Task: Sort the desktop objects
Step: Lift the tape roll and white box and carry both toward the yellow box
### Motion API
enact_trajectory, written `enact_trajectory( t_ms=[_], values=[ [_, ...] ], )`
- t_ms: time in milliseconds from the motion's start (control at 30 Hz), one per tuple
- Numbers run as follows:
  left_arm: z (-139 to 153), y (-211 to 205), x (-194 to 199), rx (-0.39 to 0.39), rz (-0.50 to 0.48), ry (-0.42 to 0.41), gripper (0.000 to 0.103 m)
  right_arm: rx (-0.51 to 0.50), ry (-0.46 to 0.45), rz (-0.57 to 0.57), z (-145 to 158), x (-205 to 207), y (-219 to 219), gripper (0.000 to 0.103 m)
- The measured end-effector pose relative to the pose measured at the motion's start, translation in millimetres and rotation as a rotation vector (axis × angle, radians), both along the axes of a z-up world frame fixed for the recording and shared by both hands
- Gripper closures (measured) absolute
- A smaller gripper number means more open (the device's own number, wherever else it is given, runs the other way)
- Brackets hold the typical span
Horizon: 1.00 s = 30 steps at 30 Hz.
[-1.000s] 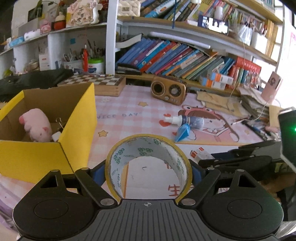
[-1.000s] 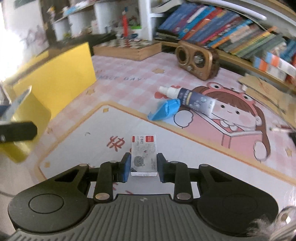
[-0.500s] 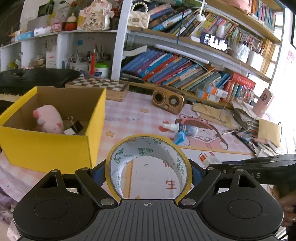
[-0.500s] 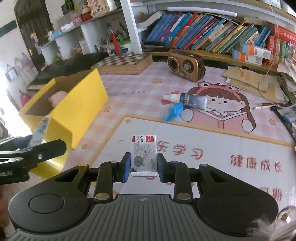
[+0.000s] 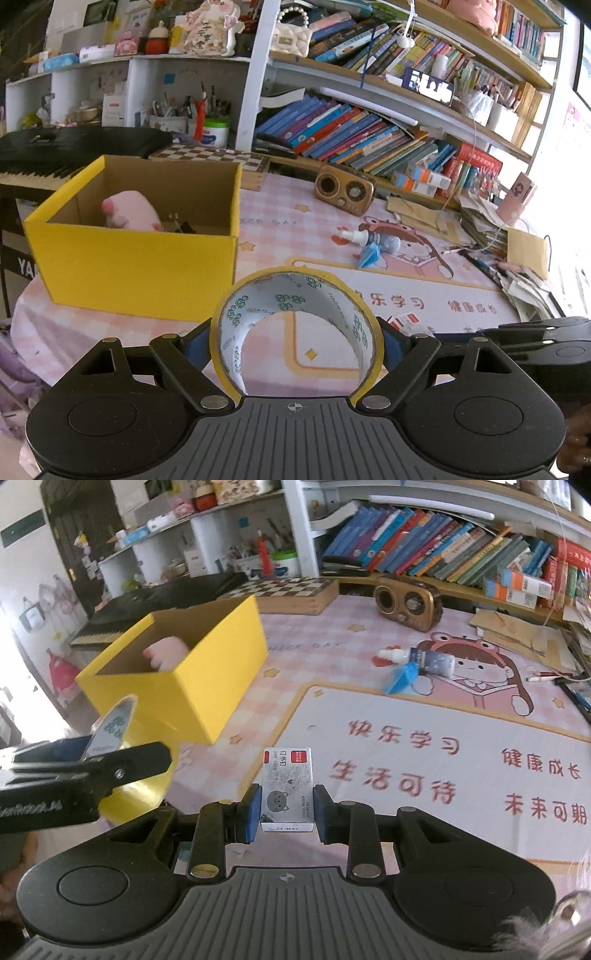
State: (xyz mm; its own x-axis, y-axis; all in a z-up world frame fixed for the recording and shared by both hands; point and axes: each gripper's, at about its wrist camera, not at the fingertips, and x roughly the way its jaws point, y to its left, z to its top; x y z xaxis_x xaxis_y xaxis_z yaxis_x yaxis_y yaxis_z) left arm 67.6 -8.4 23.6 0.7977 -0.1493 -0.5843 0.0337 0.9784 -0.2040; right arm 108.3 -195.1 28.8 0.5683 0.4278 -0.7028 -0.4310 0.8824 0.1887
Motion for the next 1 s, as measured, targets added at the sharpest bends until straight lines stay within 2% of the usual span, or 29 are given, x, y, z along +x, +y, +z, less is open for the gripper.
enact_trajectory(
  t_ms=[367, 700, 1000],
  values=[
    [-1, 26, -31, -0.018, -0.026, 0.005, 0.016, -0.027, -0.017, -0.004, 3, -41, 31, 0.076],
    [2, 41, -55, 0.023, -0.054, 0.001, 0.016, -0.032, -0.017, 0.001, 1, -69, 56, 0.076],
    [1, 65, -73, 0.034, -0.028, 0.006, 0.016, -0.023, -0.019, 0.034, 0, -85, 83, 0.076]
  ],
)
